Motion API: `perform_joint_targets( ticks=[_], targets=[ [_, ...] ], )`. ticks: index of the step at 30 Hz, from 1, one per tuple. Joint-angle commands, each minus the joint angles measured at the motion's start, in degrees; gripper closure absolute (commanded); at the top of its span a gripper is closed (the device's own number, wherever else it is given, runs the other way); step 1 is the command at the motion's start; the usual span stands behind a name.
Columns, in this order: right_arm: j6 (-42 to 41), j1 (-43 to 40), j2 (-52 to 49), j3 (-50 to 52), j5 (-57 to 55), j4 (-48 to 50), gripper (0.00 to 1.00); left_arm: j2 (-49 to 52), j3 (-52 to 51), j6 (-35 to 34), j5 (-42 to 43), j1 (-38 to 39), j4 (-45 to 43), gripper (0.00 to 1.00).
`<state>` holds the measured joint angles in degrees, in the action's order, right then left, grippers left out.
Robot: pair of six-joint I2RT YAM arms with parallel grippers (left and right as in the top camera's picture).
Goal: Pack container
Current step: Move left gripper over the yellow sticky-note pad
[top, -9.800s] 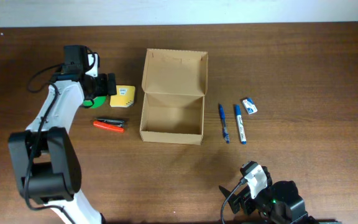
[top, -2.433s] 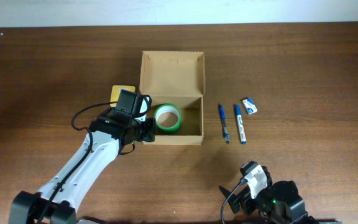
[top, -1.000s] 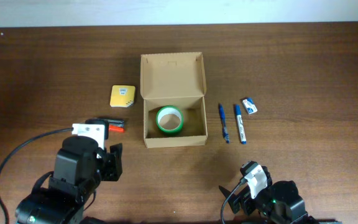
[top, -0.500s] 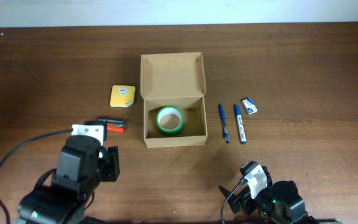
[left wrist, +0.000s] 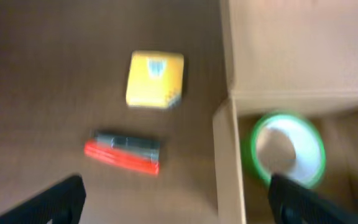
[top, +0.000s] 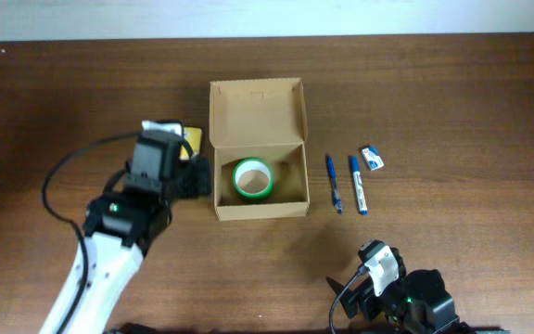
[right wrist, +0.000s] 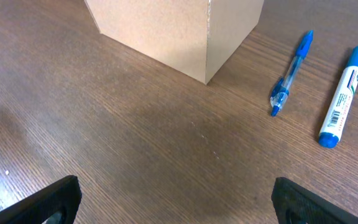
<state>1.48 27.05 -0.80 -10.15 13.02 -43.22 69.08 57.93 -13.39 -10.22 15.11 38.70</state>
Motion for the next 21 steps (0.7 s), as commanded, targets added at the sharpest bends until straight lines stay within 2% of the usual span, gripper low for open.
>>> perform_joint_targets(
  ticks=[1, 4, 6, 9, 21],
  targets=[
    [-0.46, 0.44, 0.66, 0.42, 0.28, 0.22, 0.01, 4.2, 0.42, 4.72, 4.39, -6.14, -4.17, 0.07],
    [-0.46, 0.44, 0.66, 0.42, 0.28, 0.22, 0.01, 7.91, 0.42, 9.6, 12.02, -12.55, -9.09, 0.07],
    [-0.44, 0.44, 0.66, 0.42, 0.28, 0.22, 0.01, 10.27, 0.42, 11.69, 12.61, -15.32, -11.28, 0.06],
    [-0.46, 0.44, 0.66, 0.42, 0.28, 0.22, 0.01, 14.53, 0.42, 15.04, 14.69, -17.99, -14.62, 0.0],
    [-0.46, 0.44, 0.66, 0.42, 0.28, 0.22, 0.01, 29.86, 0.42, 22.16, 21.51, -19.78, -27.39, 0.0]
  ],
)
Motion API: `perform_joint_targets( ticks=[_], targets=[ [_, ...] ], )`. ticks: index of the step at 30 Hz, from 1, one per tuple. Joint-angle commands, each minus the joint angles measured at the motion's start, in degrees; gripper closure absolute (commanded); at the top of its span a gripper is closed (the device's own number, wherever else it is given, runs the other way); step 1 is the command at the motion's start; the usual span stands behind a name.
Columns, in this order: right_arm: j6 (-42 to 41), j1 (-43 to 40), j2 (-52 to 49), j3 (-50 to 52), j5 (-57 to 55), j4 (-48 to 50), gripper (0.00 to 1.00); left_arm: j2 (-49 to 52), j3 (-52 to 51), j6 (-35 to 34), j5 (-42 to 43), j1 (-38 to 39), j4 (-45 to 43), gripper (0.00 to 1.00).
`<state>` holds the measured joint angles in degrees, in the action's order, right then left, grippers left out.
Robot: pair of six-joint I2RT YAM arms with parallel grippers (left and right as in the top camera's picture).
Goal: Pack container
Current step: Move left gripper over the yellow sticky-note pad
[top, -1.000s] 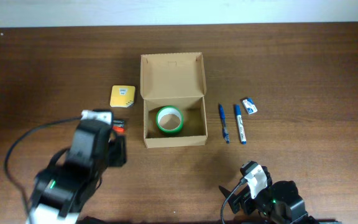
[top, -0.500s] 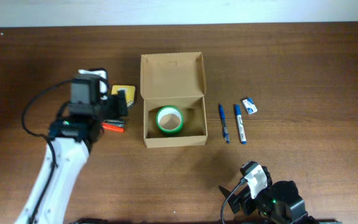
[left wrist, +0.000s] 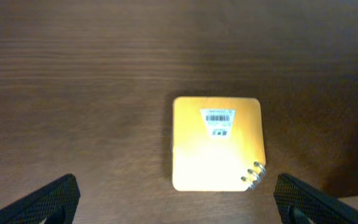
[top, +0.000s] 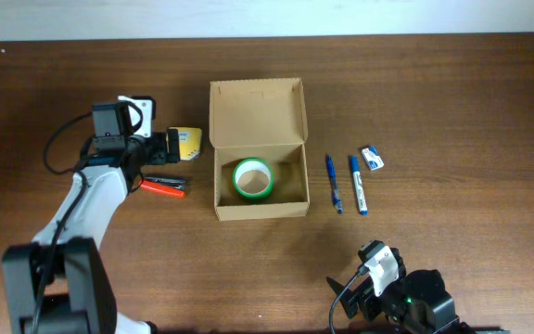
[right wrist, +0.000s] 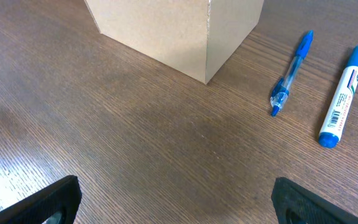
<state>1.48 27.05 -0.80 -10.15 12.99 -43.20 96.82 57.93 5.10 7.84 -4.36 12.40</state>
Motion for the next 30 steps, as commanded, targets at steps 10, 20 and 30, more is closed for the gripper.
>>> perform_joint_targets(
  ticks=[10, 20, 30],
  targets=[
    [-0.46, 0.44, 0.66, 0.42, 0.31, 0.2, 0.01, 7.1, 0.42, 5.73, 3.54, 1.64, -4.15, 0.0],
    [-0.46, 0.44, 0.66, 0.42, 0.31, 0.2, 0.01, 7.32, 0.42, 2.62, 3.8, 2.78, -4.5, 0.0],
    [-0.44, 0.44, 0.66, 0.42, 0.31, 0.2, 0.01, 10.01, 0.42, 0.63, 5.07, 2.89, -8.07, 0.0]
  ],
)
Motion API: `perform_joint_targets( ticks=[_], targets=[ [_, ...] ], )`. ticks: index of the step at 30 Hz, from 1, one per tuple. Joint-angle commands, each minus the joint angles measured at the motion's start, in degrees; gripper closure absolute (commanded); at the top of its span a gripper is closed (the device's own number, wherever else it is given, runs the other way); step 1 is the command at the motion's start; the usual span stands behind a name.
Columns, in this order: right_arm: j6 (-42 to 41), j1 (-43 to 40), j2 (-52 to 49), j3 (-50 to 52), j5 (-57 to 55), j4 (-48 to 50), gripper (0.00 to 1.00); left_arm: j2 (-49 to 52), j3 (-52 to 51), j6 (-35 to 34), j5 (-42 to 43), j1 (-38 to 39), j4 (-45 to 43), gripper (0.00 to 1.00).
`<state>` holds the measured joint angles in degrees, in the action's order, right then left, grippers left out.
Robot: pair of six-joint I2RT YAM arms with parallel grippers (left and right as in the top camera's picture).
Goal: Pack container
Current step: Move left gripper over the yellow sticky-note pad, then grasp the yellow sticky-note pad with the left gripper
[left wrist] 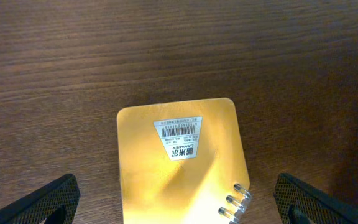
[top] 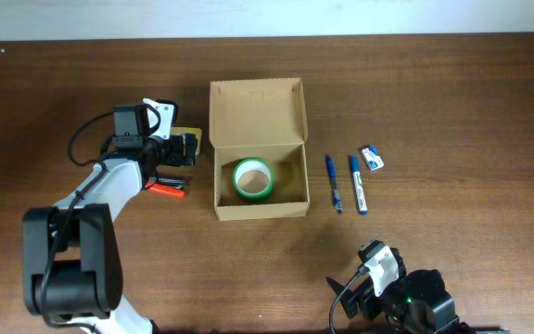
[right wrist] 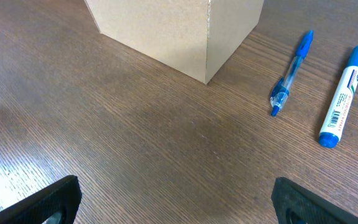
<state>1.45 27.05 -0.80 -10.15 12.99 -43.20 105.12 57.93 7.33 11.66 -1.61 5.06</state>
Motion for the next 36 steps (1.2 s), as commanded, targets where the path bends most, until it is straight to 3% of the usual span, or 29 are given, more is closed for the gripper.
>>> perform_joint_targets(
  ticks=[1, 36],
  targets=[
    [-0.44, 0.44, 0.66, 0.42, 0.31, 0.2, 0.01, 1.95, 0.42, -1.73, 1.31, 0.13, -1.07, 0.0],
    [-0.44, 0.44, 0.66, 0.42, 0.31, 0.2, 0.01, 5.92, 0.42, -1.73, 0.55, 1.25, -4.13, 0.0]
  ],
)
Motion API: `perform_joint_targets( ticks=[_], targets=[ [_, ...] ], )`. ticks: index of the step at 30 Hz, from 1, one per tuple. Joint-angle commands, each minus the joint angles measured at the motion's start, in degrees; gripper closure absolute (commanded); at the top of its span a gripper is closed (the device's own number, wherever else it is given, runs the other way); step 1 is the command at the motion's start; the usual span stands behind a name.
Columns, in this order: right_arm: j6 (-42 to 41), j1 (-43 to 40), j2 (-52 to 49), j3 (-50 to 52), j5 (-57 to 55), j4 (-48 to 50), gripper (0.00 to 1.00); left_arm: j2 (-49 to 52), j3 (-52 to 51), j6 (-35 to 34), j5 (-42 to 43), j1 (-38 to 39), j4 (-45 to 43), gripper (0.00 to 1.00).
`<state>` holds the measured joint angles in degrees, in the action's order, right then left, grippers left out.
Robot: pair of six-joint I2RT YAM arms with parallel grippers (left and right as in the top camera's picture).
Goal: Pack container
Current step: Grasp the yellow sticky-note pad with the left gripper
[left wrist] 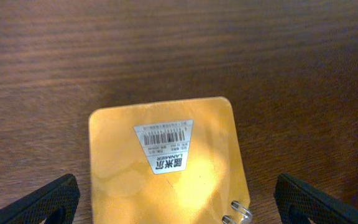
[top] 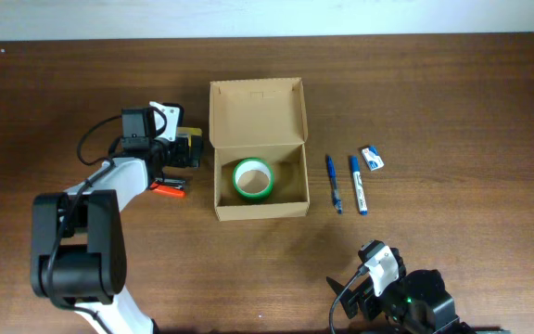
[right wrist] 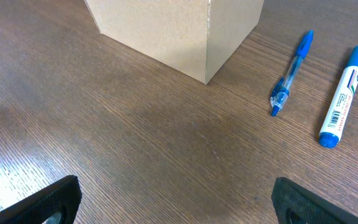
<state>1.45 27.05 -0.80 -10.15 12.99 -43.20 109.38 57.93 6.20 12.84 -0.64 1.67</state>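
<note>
An open cardboard box (top: pixel 258 111) stands mid-table with a green tape roll (top: pixel 253 178) inside. Left of it lies a yellow spiral notepad (left wrist: pixel 166 168), barcode label up, mostly covered by my left gripper (top: pixel 180 148) in the overhead view. In the left wrist view my left gripper (left wrist: pixel 179 205) is open, its fingertips (left wrist: pixel 45 202) on either side of the notepad's near end. A blue pen (top: pixel 333 183), a blue marker (top: pixel 357 184) and a small eraser (top: pixel 372 157) lie right of the box. My right gripper (right wrist: pixel 176 199) is open over bare wood.
A red-and-black tool (top: pixel 168 186) lies on the table just in front of the left gripper, left of the box. The box's near corner (right wrist: pixel 207 37) stands ahead of the right gripper, with the pen (right wrist: pixel 289 74) and marker (right wrist: pixel 344 96) to its right.
My left gripper has come slightly nearer to the notepad, which now looks larger and sits further between the open fingers. The right arm has not moved.
My left gripper was open by the box's left wall, with the tape roll in the box. Then it was further left, facing the notepad from a distance. It was then nearer, and now the notepad lies between its open fingers. The right arm stayed still.
</note>
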Motion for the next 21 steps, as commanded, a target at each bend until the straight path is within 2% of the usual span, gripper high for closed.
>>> perform_joint_targets(
  ticks=[1, 17, 21],
  targets=[
    [-0.44, 0.44, 0.66, 0.42, 0.31, 0.2, 0.01, 1.66, 0.42, -0.59, -0.68, 0.28, -1.09, 0.0],
    [-0.44, 0.44, 0.66, 0.42, 0.31, 0.2, 0.01, 3.8, 0.42, -0.57, -0.7, 0.5, -1.16, 0.0],
    [-0.44, 0.44, 0.66, 0.42, 0.31, 0.2, 0.01, 3.8, 0.42, -0.57, -4.79, 0.9, -0.33, 0.0]
  ],
)
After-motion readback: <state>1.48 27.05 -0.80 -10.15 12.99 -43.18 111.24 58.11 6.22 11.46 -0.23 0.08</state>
